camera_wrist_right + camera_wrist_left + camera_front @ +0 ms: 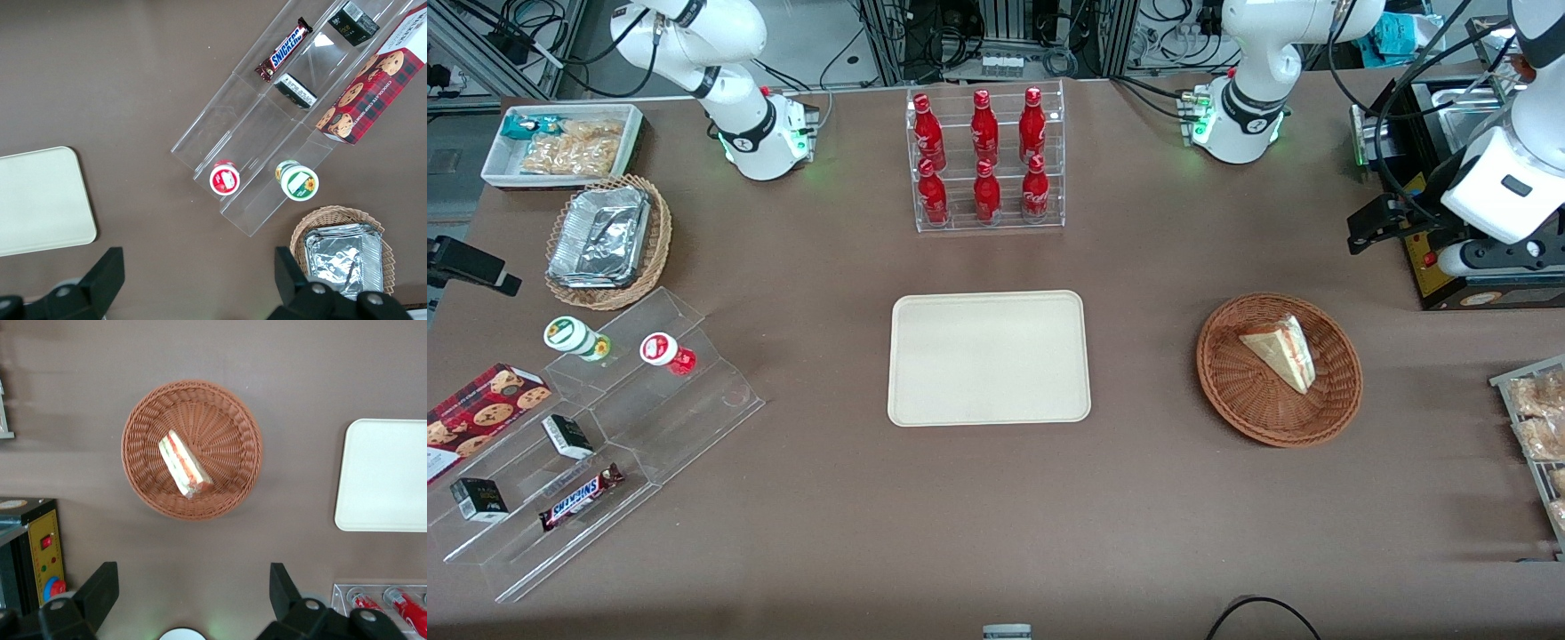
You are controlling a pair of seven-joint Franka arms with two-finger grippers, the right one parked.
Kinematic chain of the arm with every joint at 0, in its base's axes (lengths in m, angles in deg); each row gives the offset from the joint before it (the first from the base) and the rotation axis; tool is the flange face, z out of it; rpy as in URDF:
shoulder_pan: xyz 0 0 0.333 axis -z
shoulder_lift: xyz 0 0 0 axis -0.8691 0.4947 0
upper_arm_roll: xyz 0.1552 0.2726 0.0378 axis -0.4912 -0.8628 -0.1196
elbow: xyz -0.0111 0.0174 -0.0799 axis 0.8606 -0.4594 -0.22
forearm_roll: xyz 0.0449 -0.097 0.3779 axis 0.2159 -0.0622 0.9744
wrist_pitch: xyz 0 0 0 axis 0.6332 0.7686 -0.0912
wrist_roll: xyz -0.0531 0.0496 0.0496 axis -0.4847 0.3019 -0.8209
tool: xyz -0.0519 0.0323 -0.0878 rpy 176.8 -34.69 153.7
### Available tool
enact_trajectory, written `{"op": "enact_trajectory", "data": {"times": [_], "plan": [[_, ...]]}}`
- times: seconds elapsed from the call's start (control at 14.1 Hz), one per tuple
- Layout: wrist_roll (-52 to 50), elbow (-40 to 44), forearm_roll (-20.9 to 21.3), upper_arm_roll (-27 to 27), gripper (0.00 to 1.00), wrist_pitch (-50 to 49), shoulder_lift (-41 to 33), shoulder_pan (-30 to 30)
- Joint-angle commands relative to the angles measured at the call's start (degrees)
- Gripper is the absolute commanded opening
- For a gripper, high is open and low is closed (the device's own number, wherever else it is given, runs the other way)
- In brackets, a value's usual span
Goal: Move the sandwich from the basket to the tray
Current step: 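Move the left gripper over the wrapped sandwich in the wicker basket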
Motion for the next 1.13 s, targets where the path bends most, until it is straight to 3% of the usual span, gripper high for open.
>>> {"op": "enact_trajectory", "data": {"times": [0.0, 0.42, 0.85, 1.06], "plan": [[0.83, -0.27, 0.05, -0.28, 1.00, 0.57, -0.24, 0.54], [0.04, -4.74, 0.57, -0.28, 1.00, 0.64, 4.23, 0.36], [-0.31, -22.56, 0.93, -0.55, 1.00, 19.60, 5.38, -0.08], [-6.35, -30.22, 0.75, -0.72, 1.00, 29.71, 5.21, -0.17]]}}
